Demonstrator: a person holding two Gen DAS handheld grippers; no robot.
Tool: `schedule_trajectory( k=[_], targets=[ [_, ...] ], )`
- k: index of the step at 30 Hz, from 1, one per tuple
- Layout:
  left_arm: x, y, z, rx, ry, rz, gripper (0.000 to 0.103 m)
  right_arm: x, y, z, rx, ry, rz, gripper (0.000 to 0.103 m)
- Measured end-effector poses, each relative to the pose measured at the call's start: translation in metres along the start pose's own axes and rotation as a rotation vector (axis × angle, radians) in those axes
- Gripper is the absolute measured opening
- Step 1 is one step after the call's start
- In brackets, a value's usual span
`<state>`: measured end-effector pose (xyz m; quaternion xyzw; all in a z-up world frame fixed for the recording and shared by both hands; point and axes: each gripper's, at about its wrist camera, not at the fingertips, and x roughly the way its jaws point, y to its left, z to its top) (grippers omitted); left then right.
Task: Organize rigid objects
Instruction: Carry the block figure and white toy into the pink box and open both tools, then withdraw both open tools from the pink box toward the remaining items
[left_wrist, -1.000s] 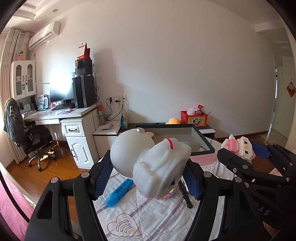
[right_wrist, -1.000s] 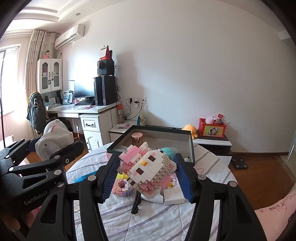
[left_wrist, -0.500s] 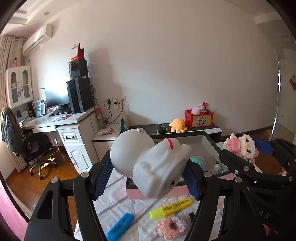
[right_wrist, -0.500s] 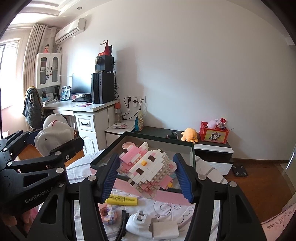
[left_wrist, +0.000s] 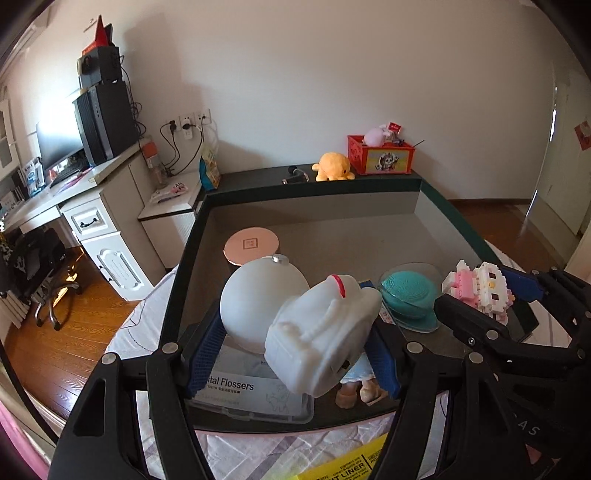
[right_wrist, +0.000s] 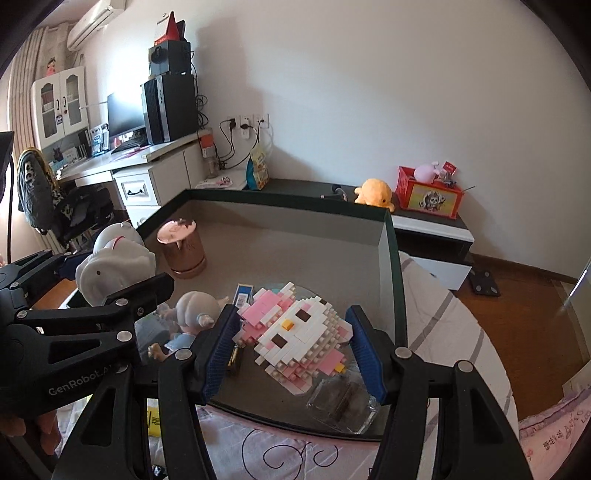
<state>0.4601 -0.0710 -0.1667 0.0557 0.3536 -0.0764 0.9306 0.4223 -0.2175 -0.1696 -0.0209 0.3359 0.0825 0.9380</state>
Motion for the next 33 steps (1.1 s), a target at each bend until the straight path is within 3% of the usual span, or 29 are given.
schedule_trajectory(
  k=[5,8,10,14,19,21,27,33],
  targets=[
    [0.006,-0.001,-0.005,0.005,0.027,0.034,0.077,0.012,-0.003,-0.005,0.014,0.034,-0.003,0.062],
    [-0.012,0.005,-0.005,-0.016,-0.007,0.071,0.090,0.003,-0.001,-0.004,0.020,0.023,-0.021,0.073],
    [-0.032,0.011,-0.008,-0.039,-0.036,0.057,0.096,-0.011,-0.001,-0.003,0.030,-0.006,-0.027,0.080],
    [-0.087,0.020,-0.023,-0.072,-0.135,0.059,0.102,-0.054,0.005,-0.005,0.040,-0.068,-0.026,0.082],
    [-0.165,0.023,-0.051,-0.100,-0.266,0.059,0.103,-0.129,0.026,-0.018,0.040,-0.188,-0.023,0.089],
    [-0.192,0.026,-0.063,-0.113,-0.294,0.062,0.103,-0.156,0.036,-0.028,0.036,-0.231,-0.037,0.103],
    [-0.267,0.022,-0.101,-0.114,-0.395,0.079,0.103,-0.233,0.063,-0.051,0.017,-0.358,-0.060,0.103],
    [-0.321,0.019,-0.127,-0.101,-0.467,0.097,0.103,-0.284,0.079,-0.074,0.015,-0.418,-0.067,0.103]
  ],
)
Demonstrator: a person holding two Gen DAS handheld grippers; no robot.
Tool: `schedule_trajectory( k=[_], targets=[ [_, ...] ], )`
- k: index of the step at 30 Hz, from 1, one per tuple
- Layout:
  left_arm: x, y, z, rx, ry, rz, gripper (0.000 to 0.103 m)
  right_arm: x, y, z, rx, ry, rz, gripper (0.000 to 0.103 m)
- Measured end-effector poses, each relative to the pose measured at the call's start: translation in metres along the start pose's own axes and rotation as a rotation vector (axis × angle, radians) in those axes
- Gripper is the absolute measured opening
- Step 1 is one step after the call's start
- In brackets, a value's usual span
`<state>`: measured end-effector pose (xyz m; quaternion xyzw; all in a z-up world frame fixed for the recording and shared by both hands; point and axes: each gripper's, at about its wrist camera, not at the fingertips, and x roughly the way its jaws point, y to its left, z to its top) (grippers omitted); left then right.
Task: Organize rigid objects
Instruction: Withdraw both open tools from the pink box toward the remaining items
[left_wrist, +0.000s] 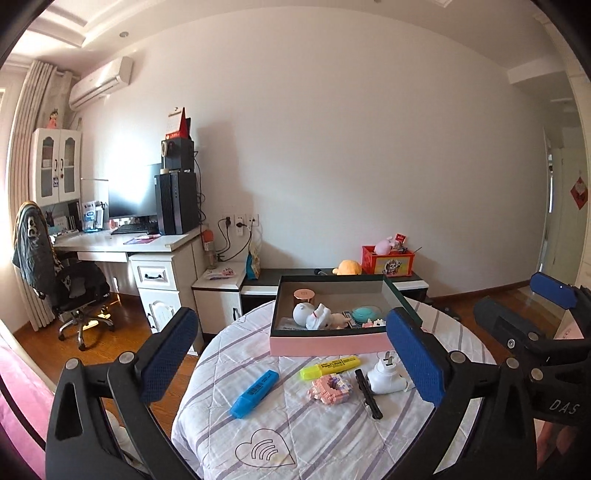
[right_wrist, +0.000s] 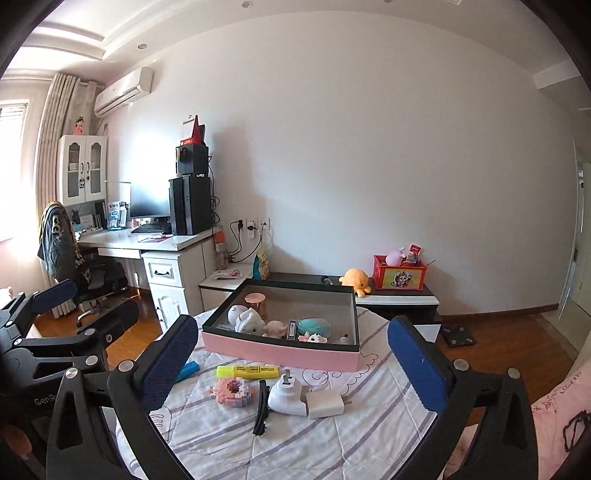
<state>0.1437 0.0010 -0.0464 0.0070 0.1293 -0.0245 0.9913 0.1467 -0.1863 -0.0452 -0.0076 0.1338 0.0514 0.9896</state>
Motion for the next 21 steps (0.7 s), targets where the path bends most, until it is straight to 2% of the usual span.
schedule_trajectory(
  k=[8,21],
  targets=[
    [-0.044,0.002,-0.001,-0.004,-0.047,0.018,0.103,-0.043,0.008,-0.004,-0.005,-0.049,-0.020,0.103],
    [-0.057,0.000,-0.002,-0.014,-0.068,0.021,0.103,-0.055,0.009,-0.009,-0.005,-0.057,-0.024,0.103]
  ],
)
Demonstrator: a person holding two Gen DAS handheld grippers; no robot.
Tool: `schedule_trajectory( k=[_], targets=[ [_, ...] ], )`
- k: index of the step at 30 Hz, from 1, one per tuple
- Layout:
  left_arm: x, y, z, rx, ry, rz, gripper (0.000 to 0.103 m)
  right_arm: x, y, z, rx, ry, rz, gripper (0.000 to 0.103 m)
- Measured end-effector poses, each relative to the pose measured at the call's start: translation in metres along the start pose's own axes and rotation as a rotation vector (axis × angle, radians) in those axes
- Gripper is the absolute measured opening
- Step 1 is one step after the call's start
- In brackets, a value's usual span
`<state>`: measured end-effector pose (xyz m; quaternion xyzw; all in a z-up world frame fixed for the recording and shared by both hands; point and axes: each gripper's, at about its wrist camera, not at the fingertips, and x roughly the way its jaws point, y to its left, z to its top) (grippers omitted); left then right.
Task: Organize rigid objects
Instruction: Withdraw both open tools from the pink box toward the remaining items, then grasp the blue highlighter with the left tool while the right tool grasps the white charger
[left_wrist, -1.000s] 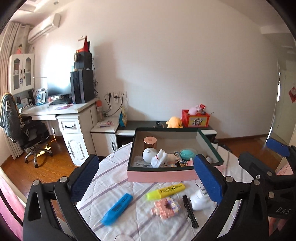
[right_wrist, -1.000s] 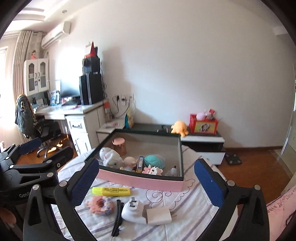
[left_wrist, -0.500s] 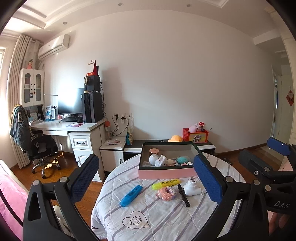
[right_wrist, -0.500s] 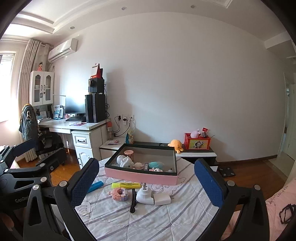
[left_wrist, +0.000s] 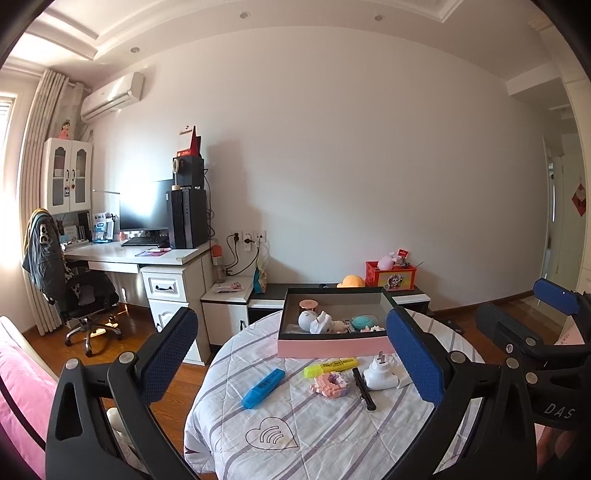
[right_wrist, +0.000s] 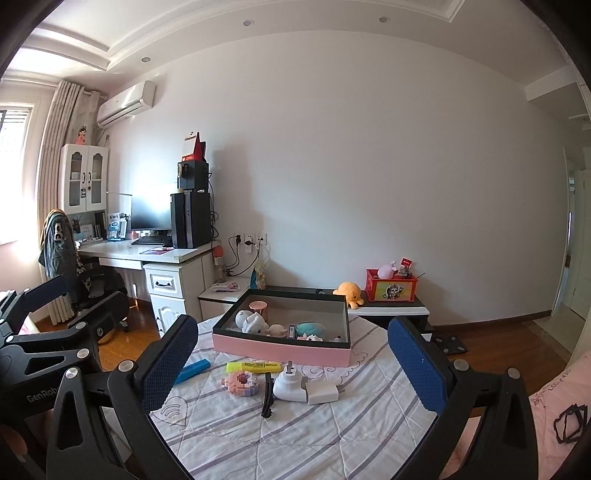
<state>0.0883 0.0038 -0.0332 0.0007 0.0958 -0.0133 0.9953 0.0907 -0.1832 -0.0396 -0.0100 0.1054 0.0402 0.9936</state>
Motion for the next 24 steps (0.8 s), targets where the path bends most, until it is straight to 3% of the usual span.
schedule_trajectory(
  k=[9,15,24],
  targets=[
    [0.030,0.005,-0.014,0.005,0.077,-0.036,0.103,0.025,-0.003,-0.012,0.000,0.061,-0.005,0.103],
    [0.078,0.010,-0.045,-0.008,0.226,-0.068,0.103,0.063,-0.012,-0.034,0.014,0.159,-0.015,0.103],
    [0.161,0.038,-0.102,-0.015,0.447,0.021,0.103,0.134,-0.038,-0.084,0.038,0.358,-0.061,0.103]
  ],
)
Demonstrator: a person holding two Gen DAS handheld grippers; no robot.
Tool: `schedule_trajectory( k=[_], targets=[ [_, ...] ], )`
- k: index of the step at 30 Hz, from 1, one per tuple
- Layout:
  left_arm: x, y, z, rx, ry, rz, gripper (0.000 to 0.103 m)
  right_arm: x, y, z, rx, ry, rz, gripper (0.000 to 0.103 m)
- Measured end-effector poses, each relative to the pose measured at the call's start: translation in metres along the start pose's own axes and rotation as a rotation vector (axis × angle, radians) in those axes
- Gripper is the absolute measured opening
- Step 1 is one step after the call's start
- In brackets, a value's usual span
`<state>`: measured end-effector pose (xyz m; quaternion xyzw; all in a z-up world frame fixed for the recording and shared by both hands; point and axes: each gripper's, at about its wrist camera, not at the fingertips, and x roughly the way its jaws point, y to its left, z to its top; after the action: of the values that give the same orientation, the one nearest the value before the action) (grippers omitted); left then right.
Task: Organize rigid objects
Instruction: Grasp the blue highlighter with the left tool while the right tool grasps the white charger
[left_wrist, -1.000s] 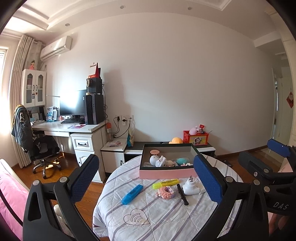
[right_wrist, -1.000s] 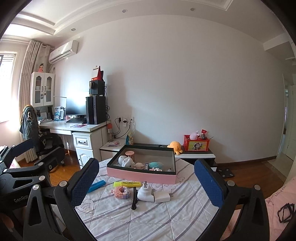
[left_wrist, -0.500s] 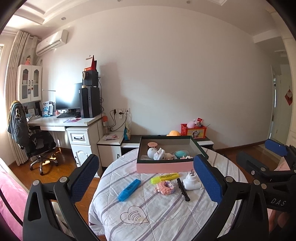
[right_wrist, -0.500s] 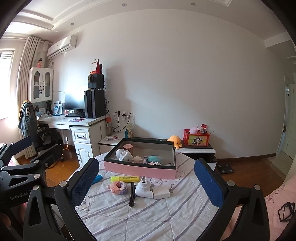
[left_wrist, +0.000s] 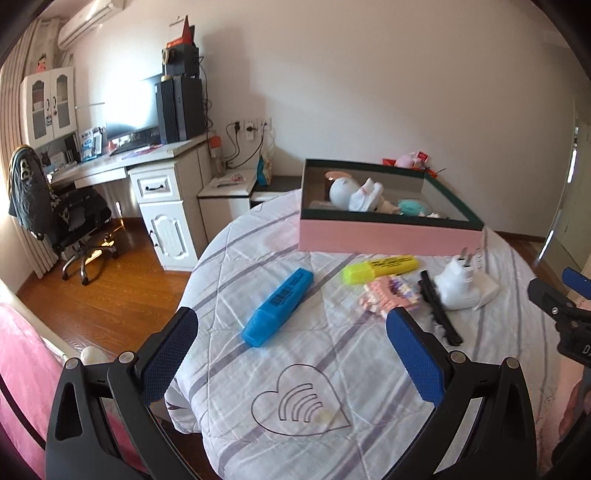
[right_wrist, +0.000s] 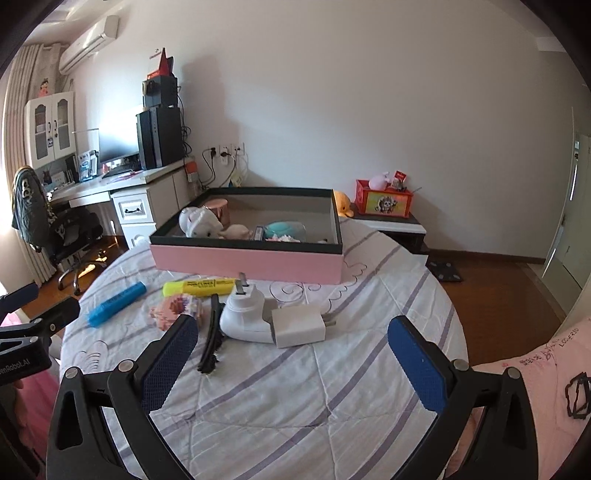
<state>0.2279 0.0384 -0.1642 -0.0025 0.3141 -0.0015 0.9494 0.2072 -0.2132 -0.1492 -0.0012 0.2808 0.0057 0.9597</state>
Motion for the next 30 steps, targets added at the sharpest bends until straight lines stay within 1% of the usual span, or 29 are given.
schedule_trajectory(
  k=[3,8,12,13,15,16,17,18,19,20,22,24,26,29,30],
  targets=[
    [0.034,0.011,-0.001,-0.006,0.063,0.039,0.103,0.022,-0.009,-0.004,0.012,0.048,-0.015,0.103],
    [0.084,0.024,-0.001,0.005,0.159,0.069,0.103,0.053,-0.020,-0.008,0.007,0.113,-0.039,0.103],
    [0.110,0.025,-0.001,0.035,0.225,0.054,0.103,0.077,-0.020,-0.008,-0.010,0.166,-0.045,0.103],
    [0.111,0.024,0.000,0.039,0.222,0.042,0.101,0.081,-0.018,-0.007,-0.019,0.179,-0.039,0.103],
    [0.112,0.024,0.003,0.049,0.213,0.016,0.090,0.088,-0.014,-0.006,-0.030,0.194,-0.021,0.103],
    [0.113,0.022,0.005,0.057,0.208,0.004,0.074,0.090,-0.011,-0.005,-0.031,0.193,-0.006,0.103],
    [0.113,0.021,0.006,0.067,0.201,-0.005,0.061,0.091,-0.009,-0.004,-0.034,0.197,0.003,0.103],
    [0.113,0.018,0.007,0.078,0.194,-0.007,0.053,0.093,-0.007,-0.004,-0.042,0.200,0.004,0.103],
    [0.112,0.016,0.008,0.085,0.187,-0.012,0.036,0.096,-0.004,-0.003,-0.051,0.204,-0.012,0.103],
    [0.111,0.014,0.008,0.091,0.183,-0.015,0.028,0.097,-0.004,-0.003,-0.053,0.209,-0.024,0.103],
    [0.109,0.010,0.007,0.109,0.176,-0.007,0.027,0.097,-0.007,-0.004,-0.041,0.216,-0.025,0.103],
    [0.107,0.009,0.008,0.108,0.168,-0.002,0.026,0.095,-0.011,-0.004,-0.041,0.212,-0.047,0.103],
    [0.103,0.007,0.006,0.107,0.166,-0.022,0.026,0.092,-0.016,-0.003,-0.038,0.209,-0.063,0.103],
    [0.099,0.005,0.004,0.110,0.165,-0.029,0.026,0.094,-0.023,-0.004,-0.044,0.219,-0.099,0.103],
    [0.098,0.004,0.003,0.110,0.168,-0.042,0.026,0.095,-0.024,-0.005,-0.040,0.226,-0.086,0.103]
  ],
)
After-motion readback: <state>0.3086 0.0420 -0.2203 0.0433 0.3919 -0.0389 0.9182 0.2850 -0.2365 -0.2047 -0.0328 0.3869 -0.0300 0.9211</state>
